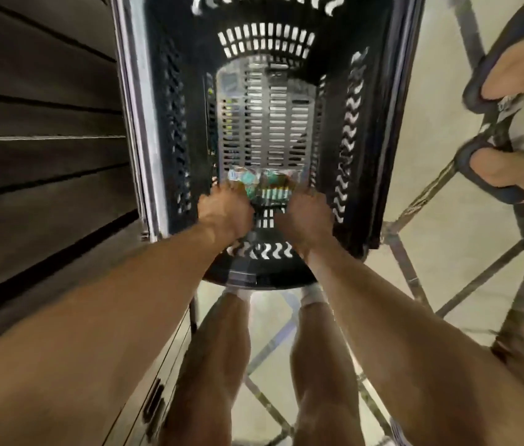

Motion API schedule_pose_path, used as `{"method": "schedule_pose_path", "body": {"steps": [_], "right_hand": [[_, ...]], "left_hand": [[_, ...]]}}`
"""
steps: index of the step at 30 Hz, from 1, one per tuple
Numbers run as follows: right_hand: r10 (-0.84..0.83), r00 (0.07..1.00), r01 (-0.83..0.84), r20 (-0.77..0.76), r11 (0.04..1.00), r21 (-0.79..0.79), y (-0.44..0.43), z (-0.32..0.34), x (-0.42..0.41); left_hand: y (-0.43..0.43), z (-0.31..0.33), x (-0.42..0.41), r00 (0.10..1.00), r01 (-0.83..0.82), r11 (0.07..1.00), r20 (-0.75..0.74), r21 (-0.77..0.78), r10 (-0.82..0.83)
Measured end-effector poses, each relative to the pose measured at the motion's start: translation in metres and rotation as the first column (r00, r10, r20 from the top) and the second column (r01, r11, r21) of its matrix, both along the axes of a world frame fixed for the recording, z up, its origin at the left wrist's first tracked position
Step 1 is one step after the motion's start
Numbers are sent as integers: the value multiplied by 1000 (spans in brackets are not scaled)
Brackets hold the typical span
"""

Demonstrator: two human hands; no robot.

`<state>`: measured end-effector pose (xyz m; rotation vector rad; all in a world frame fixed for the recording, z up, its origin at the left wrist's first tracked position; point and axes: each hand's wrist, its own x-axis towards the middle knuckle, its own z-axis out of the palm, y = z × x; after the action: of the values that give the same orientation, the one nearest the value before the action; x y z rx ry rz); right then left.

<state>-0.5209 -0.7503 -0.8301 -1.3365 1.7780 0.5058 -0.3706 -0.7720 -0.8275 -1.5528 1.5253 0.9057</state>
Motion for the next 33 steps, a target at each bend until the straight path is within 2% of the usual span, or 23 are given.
{"method": "schedule_pose_path", "body": {"steps": [4,7,10,15,19,22,26,28,30,33], "right_hand": [[-281,958,277,65,959,57,3,-72,14],[-568,822,568,42,823,19,-2,-119,19],[-732,681,732,11,681,23,-8,-155,19],[-761,647,762,-41,646,47,-6,-189,21],[-768,636,771,-70,637,19,-5,-195,25],[-755,650,759,-86,650,30,-3,-198,29],[-724,688,725,-56,684,80,1,-193,29],[-745,667,744,-16,664,68,-1,-179,28],[-790,611,788,45,613,58,-5,-158,24],[-836,522,828,169,544,134,-11,-119,13]], "left_hand": [[12,-74,8,970,-243,970,-29,-28,242],[16,-124,16,852,-524,847,-50,-85,522],[19,-158,18,761,-648,753,-123,-114,637],[16,-183,16,669,-743,653,-160,-146,725],[18,-184,13,690,-724,672,-138,-157,710],[20,-183,15,667,-745,648,-152,-157,729],[19,-173,20,679,-734,662,-165,-152,715],[18,-161,19,663,-748,653,-183,-119,726],[15,-147,19,604,-794,603,-200,-73,771],[7,-118,22,429,-898,440,-235,-5,872]]}}
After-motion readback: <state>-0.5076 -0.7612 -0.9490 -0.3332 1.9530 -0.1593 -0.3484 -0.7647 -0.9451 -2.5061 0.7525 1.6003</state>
